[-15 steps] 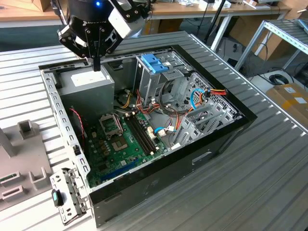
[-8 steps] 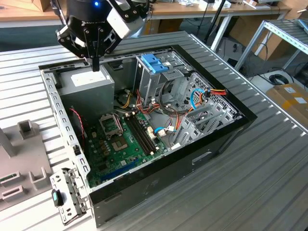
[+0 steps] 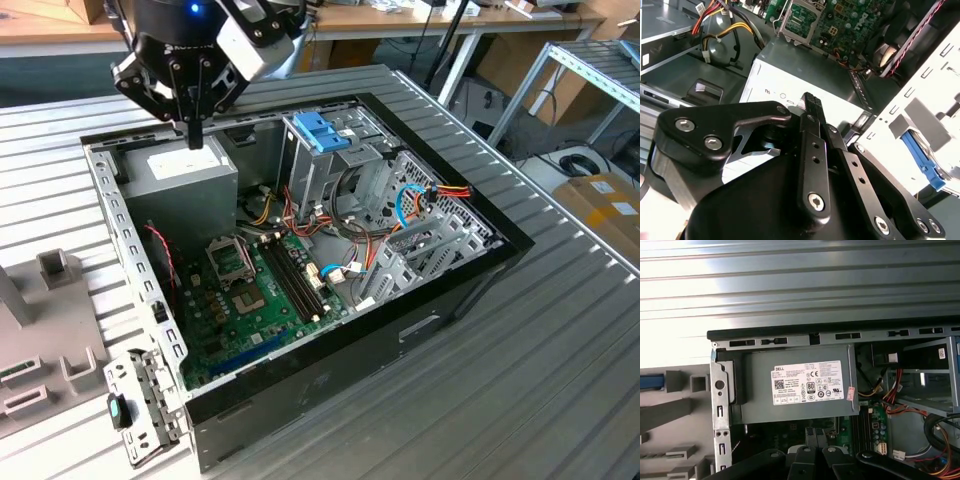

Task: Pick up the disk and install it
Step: 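Reach for the disk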

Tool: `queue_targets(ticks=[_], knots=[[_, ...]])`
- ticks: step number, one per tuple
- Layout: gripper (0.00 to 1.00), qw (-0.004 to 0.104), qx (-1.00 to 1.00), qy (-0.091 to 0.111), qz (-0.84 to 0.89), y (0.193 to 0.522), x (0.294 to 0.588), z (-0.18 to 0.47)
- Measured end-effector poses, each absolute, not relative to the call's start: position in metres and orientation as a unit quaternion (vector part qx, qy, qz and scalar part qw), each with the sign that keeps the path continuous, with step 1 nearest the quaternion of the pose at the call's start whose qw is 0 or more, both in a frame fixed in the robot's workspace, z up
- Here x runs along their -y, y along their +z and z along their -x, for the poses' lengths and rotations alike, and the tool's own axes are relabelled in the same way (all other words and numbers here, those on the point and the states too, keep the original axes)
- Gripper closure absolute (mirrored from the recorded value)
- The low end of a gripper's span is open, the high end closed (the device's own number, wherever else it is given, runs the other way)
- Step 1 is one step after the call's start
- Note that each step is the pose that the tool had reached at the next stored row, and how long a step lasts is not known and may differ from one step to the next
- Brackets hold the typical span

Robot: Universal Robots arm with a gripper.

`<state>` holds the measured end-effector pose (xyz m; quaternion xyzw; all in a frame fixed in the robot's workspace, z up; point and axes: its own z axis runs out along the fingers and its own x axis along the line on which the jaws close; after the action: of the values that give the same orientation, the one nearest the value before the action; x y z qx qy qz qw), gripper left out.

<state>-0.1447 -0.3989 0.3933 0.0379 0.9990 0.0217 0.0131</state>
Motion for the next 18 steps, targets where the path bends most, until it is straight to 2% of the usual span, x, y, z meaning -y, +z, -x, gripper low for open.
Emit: queue_targets(ticks=[18], knots=[[0.9, 0.013, -0.999, 0.022, -0.038, 0.3933, 0.3989, 0.1518]])
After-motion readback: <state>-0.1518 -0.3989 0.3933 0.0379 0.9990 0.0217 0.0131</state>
